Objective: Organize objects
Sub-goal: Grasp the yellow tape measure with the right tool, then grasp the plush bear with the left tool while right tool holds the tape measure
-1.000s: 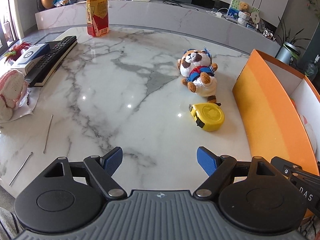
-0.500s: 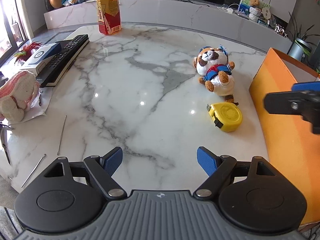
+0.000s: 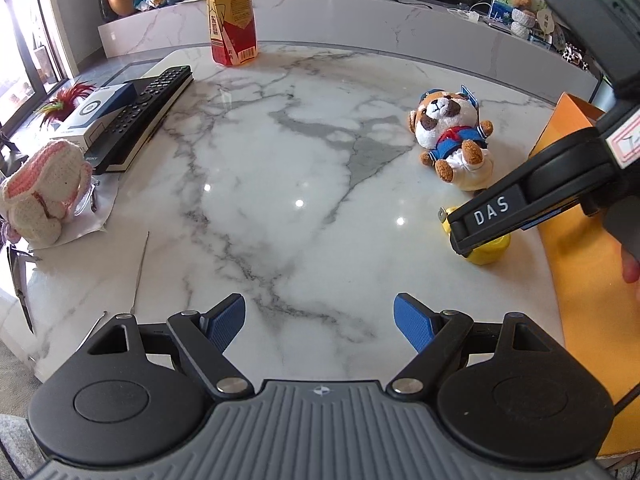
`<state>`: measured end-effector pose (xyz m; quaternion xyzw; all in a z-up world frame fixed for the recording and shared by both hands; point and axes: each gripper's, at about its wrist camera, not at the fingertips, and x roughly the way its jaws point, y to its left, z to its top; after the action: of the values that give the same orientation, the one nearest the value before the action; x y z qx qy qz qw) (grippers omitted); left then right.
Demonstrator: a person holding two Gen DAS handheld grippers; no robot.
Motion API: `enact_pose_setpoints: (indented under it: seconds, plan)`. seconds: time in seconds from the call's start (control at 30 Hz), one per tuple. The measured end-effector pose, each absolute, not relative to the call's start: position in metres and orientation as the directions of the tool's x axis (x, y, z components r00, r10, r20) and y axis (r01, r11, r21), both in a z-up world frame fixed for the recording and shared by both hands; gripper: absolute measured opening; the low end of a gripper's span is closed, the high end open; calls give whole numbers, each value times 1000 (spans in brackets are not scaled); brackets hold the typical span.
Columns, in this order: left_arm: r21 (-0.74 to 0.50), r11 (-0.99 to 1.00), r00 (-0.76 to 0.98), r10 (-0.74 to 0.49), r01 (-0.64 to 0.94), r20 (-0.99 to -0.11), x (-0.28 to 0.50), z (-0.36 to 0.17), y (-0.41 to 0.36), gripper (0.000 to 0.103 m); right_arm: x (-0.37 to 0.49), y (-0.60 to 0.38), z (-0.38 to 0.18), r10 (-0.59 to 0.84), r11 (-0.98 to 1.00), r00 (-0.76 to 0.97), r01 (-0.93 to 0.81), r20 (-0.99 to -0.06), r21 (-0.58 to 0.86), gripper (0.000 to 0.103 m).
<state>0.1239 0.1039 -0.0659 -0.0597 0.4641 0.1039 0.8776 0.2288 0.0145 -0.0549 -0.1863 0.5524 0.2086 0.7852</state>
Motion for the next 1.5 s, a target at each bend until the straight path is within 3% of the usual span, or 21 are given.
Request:
enact_pose_setpoints:
  seconds: [0.33,0.4,0.5,1.1,1.27,1.4,1.5]
  plan:
    - [-32,958,559,138,-284,-818,124,-64,115,96,234,25,-71,115,840,319,-536,-941,-79,64]
    - [-29,963,558,131,-268,-819,124,-65,113,96,232,25,-72,105,832,340,-545,-934,-105,57]
    - [-20,967,563,131,-254,-816,124,-65,109,96,229,24,-73,122,820,353,-562,-928,-106,57]
    - [-30,962,561,133,-271,-817,125,-68,107,96,162,-13,-4,293,799,439,-600,-849,-34,56]
    - [-57,957,571,120,-283,-812,124,-67,108,96,141,-29,9,309,849,510,-529,-803,-9,57]
    - [-100,967,572,54,-234,-819,123,-69,106,96,126,-45,8,383,862,496,-495,-779,109,57]
    - [-92,971,572,51,-219,-819,124,-70,99,95,113,-54,6,390,865,508,-488,-768,116,56]
